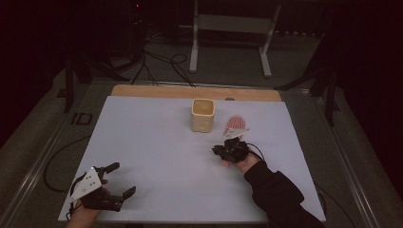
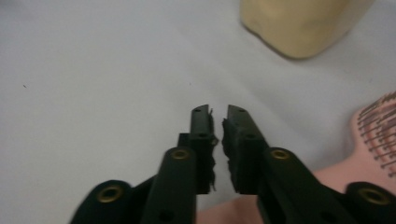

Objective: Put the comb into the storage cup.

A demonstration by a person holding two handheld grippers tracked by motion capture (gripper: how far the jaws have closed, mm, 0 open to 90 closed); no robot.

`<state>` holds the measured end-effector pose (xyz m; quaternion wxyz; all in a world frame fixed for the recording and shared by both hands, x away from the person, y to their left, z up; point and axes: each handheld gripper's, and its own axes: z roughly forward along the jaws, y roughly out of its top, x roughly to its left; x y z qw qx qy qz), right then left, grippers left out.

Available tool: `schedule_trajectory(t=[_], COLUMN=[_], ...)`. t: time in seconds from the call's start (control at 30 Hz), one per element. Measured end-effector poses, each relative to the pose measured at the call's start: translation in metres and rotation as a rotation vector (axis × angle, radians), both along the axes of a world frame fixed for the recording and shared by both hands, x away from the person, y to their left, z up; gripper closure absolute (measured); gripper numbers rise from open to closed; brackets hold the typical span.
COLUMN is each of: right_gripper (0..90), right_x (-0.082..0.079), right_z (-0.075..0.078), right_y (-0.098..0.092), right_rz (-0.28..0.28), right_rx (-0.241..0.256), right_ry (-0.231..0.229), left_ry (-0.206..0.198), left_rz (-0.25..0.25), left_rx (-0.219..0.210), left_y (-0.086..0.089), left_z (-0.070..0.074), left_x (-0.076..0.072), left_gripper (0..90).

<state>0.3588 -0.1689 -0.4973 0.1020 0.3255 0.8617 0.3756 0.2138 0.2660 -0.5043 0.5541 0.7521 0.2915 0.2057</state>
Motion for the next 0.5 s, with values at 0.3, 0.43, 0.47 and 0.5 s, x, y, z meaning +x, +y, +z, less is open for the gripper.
schedule_trajectory(t=[0.3,0.43,0.47,0.5], right_gripper=[89.7,89.7,89.7,89.7], right_x=[-0.0017,-0.0031,-0.0035,-0.004], right_z=[-0.0061,-0.0081,-0.0083,-0.0086], right_y=[0.0035,0.0033,0.0032,0.0032], right_rz=[0.01,0.009,0.013,0.015], right_rx=[-0.061,-0.071,-0.072,-0.078], right_ry=[0.03,0.036,0.039,0.039], left_ry=[0.001,-0.001,-0.001,0.0], left_rz=[0.0,-0.004,-0.005,-0.004], left_rx=[0.002,0.009,0.011,0.011], left_y=[-0.0003,-0.0014,-0.0014,-0.0014], left_z=[-0.0001,0.0,-0.0001,-0.0002], left_x=[0.0002,-0.0003,-0.0002,-0.0001], left_gripper=[0.0,0.0,0.0,0.0])
